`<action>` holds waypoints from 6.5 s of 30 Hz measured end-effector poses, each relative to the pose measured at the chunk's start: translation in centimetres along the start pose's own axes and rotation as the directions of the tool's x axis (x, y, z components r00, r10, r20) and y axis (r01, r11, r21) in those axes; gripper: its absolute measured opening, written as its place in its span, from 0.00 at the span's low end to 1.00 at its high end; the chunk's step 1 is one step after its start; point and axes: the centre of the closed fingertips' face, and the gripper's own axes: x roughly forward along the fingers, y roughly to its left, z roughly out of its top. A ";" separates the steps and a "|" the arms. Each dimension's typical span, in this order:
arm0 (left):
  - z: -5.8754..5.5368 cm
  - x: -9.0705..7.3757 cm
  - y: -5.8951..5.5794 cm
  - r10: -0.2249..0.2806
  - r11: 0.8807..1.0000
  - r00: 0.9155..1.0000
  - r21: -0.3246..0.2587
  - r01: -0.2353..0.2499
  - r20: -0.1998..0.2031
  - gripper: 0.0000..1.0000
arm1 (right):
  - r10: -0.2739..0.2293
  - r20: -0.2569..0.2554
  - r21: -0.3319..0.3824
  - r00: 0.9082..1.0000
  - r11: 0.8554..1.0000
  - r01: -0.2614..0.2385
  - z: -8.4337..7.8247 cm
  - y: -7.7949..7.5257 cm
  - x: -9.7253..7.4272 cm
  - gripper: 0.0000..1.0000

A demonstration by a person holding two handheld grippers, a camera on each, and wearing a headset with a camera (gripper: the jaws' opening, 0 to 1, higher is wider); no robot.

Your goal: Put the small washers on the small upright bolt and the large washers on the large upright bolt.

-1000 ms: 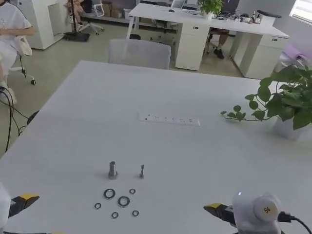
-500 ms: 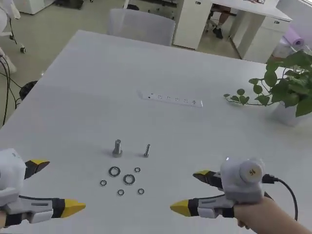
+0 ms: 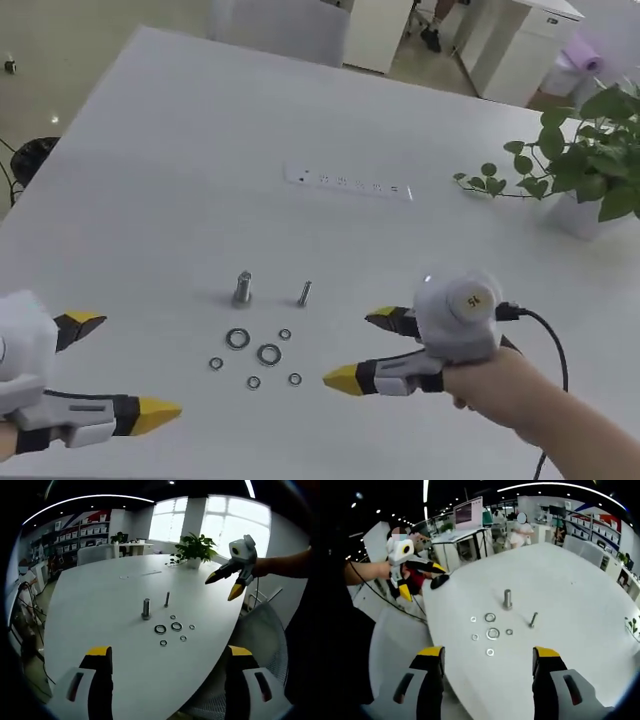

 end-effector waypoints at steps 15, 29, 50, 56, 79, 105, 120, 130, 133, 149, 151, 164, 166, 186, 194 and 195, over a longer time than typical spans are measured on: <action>-0.4 0.4 -0.4 -0.044 0.999 0.999 0.006 0.044 0.013 0.92 | 0.026 -0.118 -0.118 0.993 0.992 -0.040 0.5 0.7 3.0 0.65; -1.7 1.0 0.2 -0.050 0.997 0.999 0.065 0.051 -0.018 0.92 | 0.037 -0.256 -0.276 0.966 0.955 -0.110 0.1 0.5 6.7 0.59; -3.0 1.0 1.1 -0.055 0.993 0.998 0.098 0.059 -0.042 0.89 | 0.035 -0.387 -0.434 0.921 0.875 -0.216 -1.4 -0.3 11.8 0.45; -3.1 1.1 1.7 -0.050 0.992 0.997 0.110 0.056 -0.050 0.88 | 0.030 -0.445 -0.482 0.895 0.834 -0.268 -2.4 -0.5 13.2 0.43; -4.3 0.9 2.1 -0.035 0.990 0.996 0.133 0.046 -0.087 0.84 | 0.009 -0.518 -0.559 0.856 0.754 -0.346 -3.7 -0.8 14.6 0.36; -6.4 0.2 1.7 -0.023 0.994 0.992 0.106 0.036 -0.123 0.75 | 0.003 -0.603 -0.556 0.798 0.715 -0.423 -3.7 -0.8 15.0 0.24; -5.2 -0.2 0.9 -0.018 0.991 0.993 0.130 0.034 -0.119 0.76 | -0.015 -0.616 -0.542 0.788 0.734 -0.410 -3.7 -0.8 15.0 0.20; -4.7 -0.2 0.2 -0.026 0.991 0.994 0.131 0.040 -0.108 0.76 | -0.009 -0.604 -0.528 0.797 0.753 -0.392 -3.3 -0.4 14.7 0.21; -4.6 -0.2 0.1 -0.033 0.990 0.995 0.136 0.046 -0.095 0.77 | 0.016 -0.611 -0.492 0.792 0.776 -0.395 -3.3 -0.3 14.1 0.21; -3.8 0.3 1.5 -0.027 0.988 0.997 0.152 0.038 -0.077 0.83 | 0.027 -0.552 -0.423 0.833 0.852 -0.308 1.2 -2.5 11.2 0.21; -3.8 0.4 1.4 -0.033 0.988 0.996 0.151 0.045 -0.078 0.83 | 0.021 -0.551 -0.426 0.834 0.852 -0.303 1.6 -2.7 11.0 0.21; -3.6 0.7 1.2 -0.053 0.988 0.996 0.138 0.062 -0.072 0.90 | 0.034 -0.524 -0.427 0.851 0.854 -0.297 4.9 -2.9 10.6 0.21; -3.7 0.8 1.1 -0.053 0.988 0.996 0.139 0.063 -0.074 0.91 | 0.033 -0.521 -0.424 0.853 0.857 -0.292 5.3 -3.2 10.8 0.21; -3.4 1.0 1.9 -0.031 0.989 0.998 0.142 0.038 -0.057 0.93 | -0.002 -0.510 -0.460 0.860 0.845 -0.271 8.1 -4.2 13.1 0.21; -4.1 1.0 1.7 -0.035 0.987 0.996 0.154 0.048 -0.086 0.90 | -0.013 -0.523 -0.462 0.852 0.845 -0.271 8.0 -5.1 14.1 0.21; -4.2 1.0 1.8 -0.035 0.987 0.996 0.152 0.048 -0.088 0.90 | -0.012 -0.524 -0.462 0.852 0.844 -0.272 8.0 -5.1 14.2 0.21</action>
